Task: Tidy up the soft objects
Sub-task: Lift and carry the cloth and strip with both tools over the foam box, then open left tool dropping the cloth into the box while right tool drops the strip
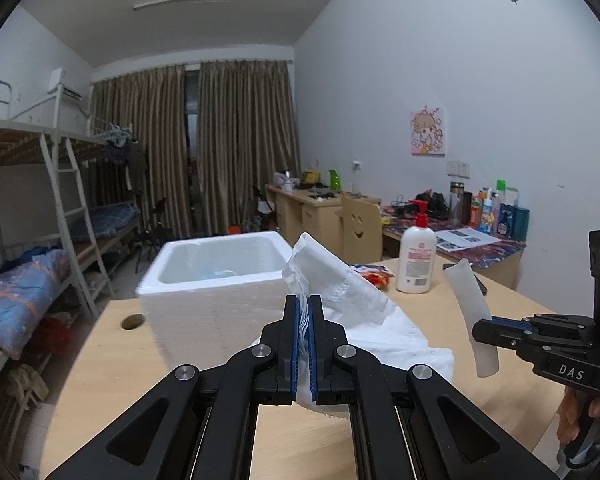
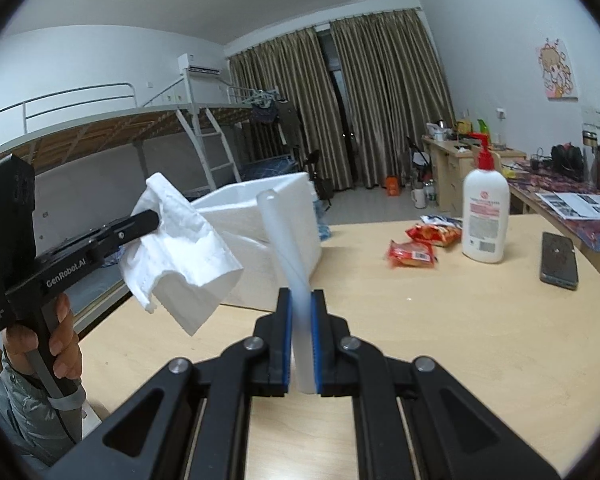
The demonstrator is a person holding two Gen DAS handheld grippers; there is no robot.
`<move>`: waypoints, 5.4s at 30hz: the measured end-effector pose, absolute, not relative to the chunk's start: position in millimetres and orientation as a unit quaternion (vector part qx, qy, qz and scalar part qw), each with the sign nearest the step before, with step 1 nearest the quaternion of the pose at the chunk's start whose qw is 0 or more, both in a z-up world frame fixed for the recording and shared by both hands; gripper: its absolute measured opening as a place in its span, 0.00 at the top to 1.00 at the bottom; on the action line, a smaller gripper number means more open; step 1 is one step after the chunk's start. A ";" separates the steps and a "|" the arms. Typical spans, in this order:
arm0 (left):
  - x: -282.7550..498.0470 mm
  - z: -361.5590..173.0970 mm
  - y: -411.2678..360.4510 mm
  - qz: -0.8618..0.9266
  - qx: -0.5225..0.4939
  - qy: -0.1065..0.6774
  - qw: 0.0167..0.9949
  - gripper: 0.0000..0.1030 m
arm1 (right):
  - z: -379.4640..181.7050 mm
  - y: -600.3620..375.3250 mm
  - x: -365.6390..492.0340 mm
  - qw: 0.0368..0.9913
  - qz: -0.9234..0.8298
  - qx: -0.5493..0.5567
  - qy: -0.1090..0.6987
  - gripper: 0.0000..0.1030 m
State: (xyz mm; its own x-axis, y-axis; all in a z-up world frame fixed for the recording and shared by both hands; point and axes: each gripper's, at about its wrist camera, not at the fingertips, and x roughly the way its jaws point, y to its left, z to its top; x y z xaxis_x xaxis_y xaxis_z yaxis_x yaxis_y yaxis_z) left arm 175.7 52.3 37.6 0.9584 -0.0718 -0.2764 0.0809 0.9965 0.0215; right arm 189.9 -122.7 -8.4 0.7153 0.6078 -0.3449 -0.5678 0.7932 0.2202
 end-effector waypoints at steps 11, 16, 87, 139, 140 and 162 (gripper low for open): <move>142.7 42.7 76.9 0.005 0.009 0.130 0.991 0.96 | 4.9 -89.6 179.7 0.918 0.347 0.040 0.186 0.89; 134.7 44.2 85.4 0.018 0.005 0.131 0.991 0.96 | 11.2 -76.0 176.0 0.915 0.360 0.031 0.178 0.89; 339.1 93.3 160.1 0.062 -0.040 0.193 0.979 0.96 | 72.8 4.3 300.3 0.895 0.395 -0.004 0.208 0.89; 279.6 90.9 183.6 0.127 -0.032 0.129 0.983 0.00 | 74.5 21.2 303.3 0.892 0.399 -0.010 0.213 0.89; 278.7 89.6 186.4 0.135 -0.037 0.129 0.982 0.00 | 74.7 23.4 302.6 0.892 0.400 -0.012 0.213 0.89; 289.5 67.1 192.9 0.177 -0.033 0.160 0.971 0.00 | 52.7 59.6 347.7 0.874 0.411 -0.024 0.257 0.89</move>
State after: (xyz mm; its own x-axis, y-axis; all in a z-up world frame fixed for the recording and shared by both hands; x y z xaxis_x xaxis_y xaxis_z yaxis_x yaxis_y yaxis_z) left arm 289.5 192.9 67.1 0.8864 0.3320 -0.3226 -0.3534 0.9354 -0.0085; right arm 347.7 59.6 52.7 0.5300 0.7068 -0.4685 -0.7310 0.6609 0.1700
